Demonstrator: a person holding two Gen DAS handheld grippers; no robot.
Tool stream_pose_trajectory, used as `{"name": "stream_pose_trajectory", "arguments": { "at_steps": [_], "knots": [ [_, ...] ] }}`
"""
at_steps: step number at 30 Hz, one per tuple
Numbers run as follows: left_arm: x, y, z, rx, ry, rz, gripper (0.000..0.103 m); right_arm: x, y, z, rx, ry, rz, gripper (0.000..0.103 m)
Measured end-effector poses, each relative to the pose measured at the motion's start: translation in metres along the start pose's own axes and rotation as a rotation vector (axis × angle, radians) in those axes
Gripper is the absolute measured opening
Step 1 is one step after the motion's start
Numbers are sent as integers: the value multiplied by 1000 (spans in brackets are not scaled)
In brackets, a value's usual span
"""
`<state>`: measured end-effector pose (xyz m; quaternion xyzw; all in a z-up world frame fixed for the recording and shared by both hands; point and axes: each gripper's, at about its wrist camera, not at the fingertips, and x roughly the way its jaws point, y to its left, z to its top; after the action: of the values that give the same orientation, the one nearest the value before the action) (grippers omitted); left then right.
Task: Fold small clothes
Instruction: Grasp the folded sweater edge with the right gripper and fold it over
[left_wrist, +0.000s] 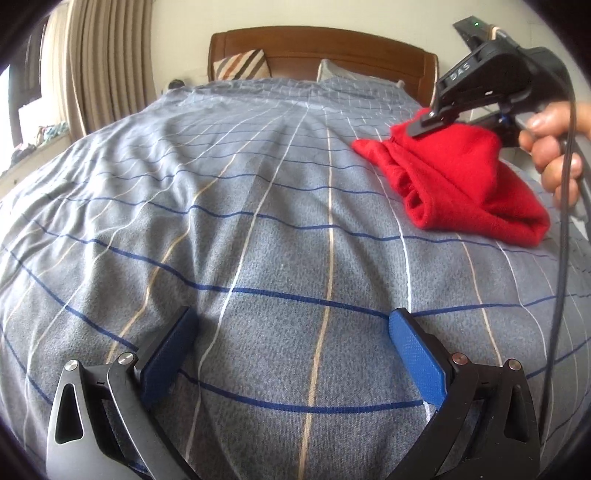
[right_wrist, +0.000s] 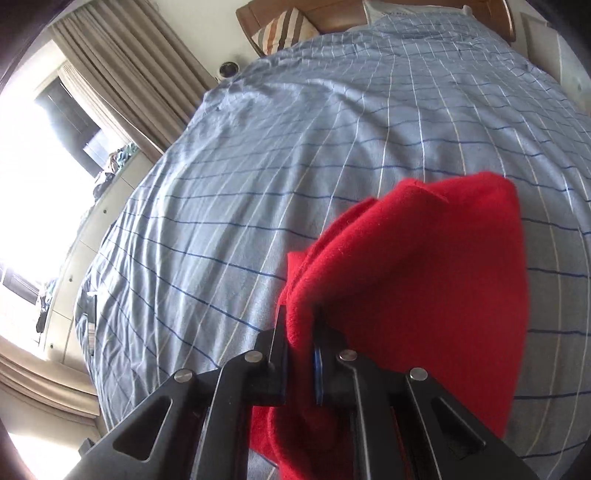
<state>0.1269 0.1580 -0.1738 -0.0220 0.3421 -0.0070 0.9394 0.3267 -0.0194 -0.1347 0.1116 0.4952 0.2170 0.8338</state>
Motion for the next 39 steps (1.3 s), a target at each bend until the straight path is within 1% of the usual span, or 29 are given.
{"name": "stream_pose_trajectory", "arguments": {
  "at_steps": [1,2,4,7,8,9,10,12,13,14,15,16,18,19,21,22,23,25,26,28,31,33,34,36,38,39],
  "knots": [
    [-1,0,-1,3,-4,2,102,7,1,-4,5,17,18,21],
    [-1,-1,-1,5,-7,3,102,12,3,-8,13,37,57,24],
    [-2,0,-2,4,-12,1,102,7,8,-12,9,56,141,41],
    [-3,-1,-4,3,-18,-1,102,-19,11,-8,-17,50,255,46],
    [-3,-1,-4,3,-20,-1,102,-30,10,-5,-26,33,275,47],
    [-4,-1,-4,3,-21,-1,102,-44,7,-3,-46,4,276,52],
    [-4,-1,-5,3,-23,-1,102,-55,7,-2,-72,-22,250,53],
    [-6,-2,-6,4,-25,0,102,-69,7,-3,-164,-58,110,53],
    [-6,-2,-6,4,-26,1,102,-71,8,-7,-215,-57,53,53],
    [-6,-2,-6,4,-25,0,102,-68,9,-10,-245,-46,31,53],
    [-6,-2,-6,4,-26,0,102,-64,10,-15,-263,-34,27,51],
    [-6,-2,-6,4,-25,0,102,-58,14,-22,-287,-24,31,47],
    [-7,-2,-7,4,-26,0,102,-42,27,-38,-358,-6,32,41],
    [-7,-2,-7,5,-27,0,102,-27,35,-50,-405,34,26,36],
    [-8,-2,-7,5,-28,-1,102,0,48,-77,-497,129,-8,29],
    [-9,-3,-7,6,-30,-2,102,5,56,-90,-562,131,-40,29],
    [-10,-4,-8,7,-31,-2,102,4,61,-98,-601,124,-43,29],
    [-11,-4,-8,8,-33,-1,102,-6,62,-101,-609,129,-17,29],
    [-11,-5,-8,8,-34,-1,102,-16,60,-99,-608,118,-6,29],
    [-11,-5,-8,8,-35,0,102,-44,50,-89,-600,66,8,28],
    [-12,-6,-8,9,-36,1,102,-83,21,-67,-518,-25,-28,28],
    [-12,-6,-8,9,-36,1,102,-97,0,-55,-468,-48,-71,29],
    [-11,-6,-8,9,-36,1,102,-98,-10,-54,-450,-38,-80,29],
    [-11,-6,-8,9,-35,1,102,-88,-23,-61,-440,12,-93,29],
    [-11,-6,-8,9,-35,1,102,-65,-34,-83,-473,102,-149,25],
    [-11,-6,-8,9,-35,0,102,-55,-39,-96,-493,126,-182,25]
  ]
}}
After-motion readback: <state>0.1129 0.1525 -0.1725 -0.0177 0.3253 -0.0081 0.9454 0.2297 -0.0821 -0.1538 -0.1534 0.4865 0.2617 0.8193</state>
